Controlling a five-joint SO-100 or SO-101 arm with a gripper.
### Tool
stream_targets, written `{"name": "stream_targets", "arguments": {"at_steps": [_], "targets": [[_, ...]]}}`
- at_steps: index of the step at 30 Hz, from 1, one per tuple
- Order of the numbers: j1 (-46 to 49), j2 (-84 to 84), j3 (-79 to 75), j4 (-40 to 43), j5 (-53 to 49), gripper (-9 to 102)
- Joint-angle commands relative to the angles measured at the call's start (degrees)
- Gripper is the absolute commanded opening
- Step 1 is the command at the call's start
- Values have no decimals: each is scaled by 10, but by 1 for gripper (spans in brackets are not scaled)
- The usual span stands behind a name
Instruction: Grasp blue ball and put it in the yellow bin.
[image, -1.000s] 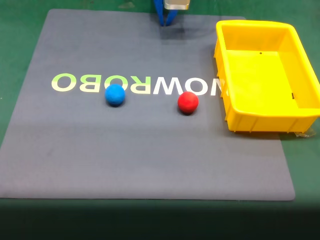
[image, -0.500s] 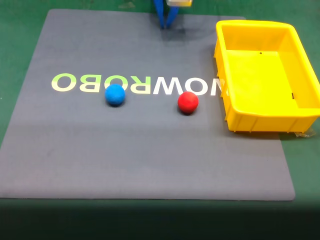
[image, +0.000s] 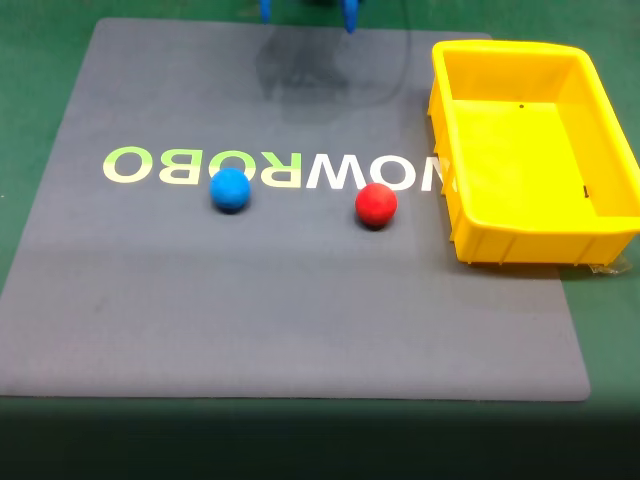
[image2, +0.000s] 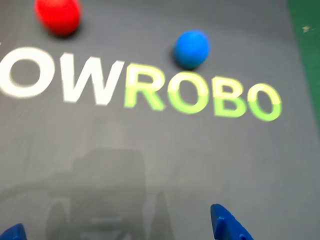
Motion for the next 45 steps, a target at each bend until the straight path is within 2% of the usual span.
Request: {"name": "stream_targets", "arguments": {"at_steps": [1,11,28,36,45], "targets": [[25,-131,-134,-32,-11,41],[62,-390,-298,-113,-32,41],[48,-726,-593,-119,-10,41],[27,-827,-694,-119,14,41],[5,-862,-713,-114,25,35]]}}
